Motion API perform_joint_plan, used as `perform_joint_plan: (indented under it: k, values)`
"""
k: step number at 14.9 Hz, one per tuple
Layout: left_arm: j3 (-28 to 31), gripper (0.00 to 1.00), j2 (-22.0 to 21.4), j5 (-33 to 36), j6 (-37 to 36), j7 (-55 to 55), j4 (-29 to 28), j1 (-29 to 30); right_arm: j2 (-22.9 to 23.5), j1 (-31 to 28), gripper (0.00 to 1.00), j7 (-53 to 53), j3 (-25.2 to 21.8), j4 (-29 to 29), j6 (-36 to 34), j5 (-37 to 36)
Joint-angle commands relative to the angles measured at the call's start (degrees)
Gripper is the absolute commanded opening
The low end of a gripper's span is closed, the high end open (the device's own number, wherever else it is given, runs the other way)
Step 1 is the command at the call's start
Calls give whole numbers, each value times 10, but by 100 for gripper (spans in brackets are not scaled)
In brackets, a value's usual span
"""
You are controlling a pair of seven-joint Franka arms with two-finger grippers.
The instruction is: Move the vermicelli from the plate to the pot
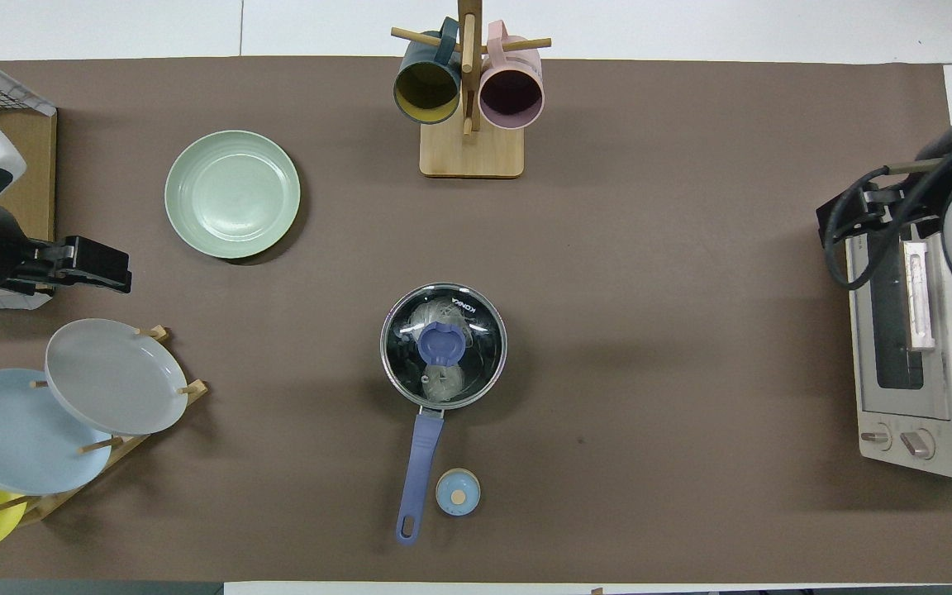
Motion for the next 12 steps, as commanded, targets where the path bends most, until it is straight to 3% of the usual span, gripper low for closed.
perform_joint_plan:
  k: [1,7,12]
  values:
    - [-4,100,-16,9,11,1,-17,6,-27,-2,100,-17,-3,-41,1,-7]
    - [-4,100,-16,9,11,1,-17,6,-100,8,100,-66,-49,-151,72,-5]
    - [-4,100,-16,9,11,1,-17,6,-105,20,100,-65,-50,-157,69,-5]
